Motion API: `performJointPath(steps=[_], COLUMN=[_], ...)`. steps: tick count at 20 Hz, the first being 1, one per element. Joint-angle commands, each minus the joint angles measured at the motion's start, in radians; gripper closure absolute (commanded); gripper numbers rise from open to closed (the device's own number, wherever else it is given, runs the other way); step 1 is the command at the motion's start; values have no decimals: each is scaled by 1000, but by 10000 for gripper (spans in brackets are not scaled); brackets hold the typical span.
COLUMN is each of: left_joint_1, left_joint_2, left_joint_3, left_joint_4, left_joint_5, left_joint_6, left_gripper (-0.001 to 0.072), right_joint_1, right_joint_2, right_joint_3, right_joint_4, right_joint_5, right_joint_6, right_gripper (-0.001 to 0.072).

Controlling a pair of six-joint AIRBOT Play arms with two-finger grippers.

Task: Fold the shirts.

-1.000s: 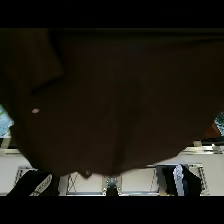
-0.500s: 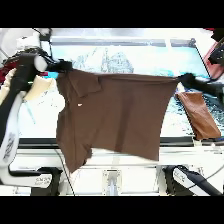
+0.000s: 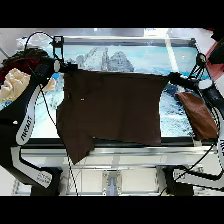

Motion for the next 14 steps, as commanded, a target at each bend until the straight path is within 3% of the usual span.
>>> performJointPath(steps=[1, 4, 6, 10, 14], left_joint_1=[1, 0, 0, 0, 0], left_joint_2=[21, 48, 50, 50, 50], left_joint_3=[27, 26, 14, -148, -333], left_joint_4=[34, 23, -27, -132, -127], left_joint_5=[-229, -423, -463, -465, -394], left_joint_6=[27, 62, 83, 84, 81], left_gripper=[701, 700, 700, 701, 700], right_joint_1=[-8, -7, -6, -5, -5], right_joint_2=[19, 49, 49, 49, 49], right_joint_3=[47, 47, 27, -125, -247], right_joint_4=[-98, -259, -335, -333, -281], right_joint_5=[186, 403, 500, 447, 353], right_joint_6=[30, 127, 161, 163, 161], right_gripper=[688, 688, 688, 688, 686])
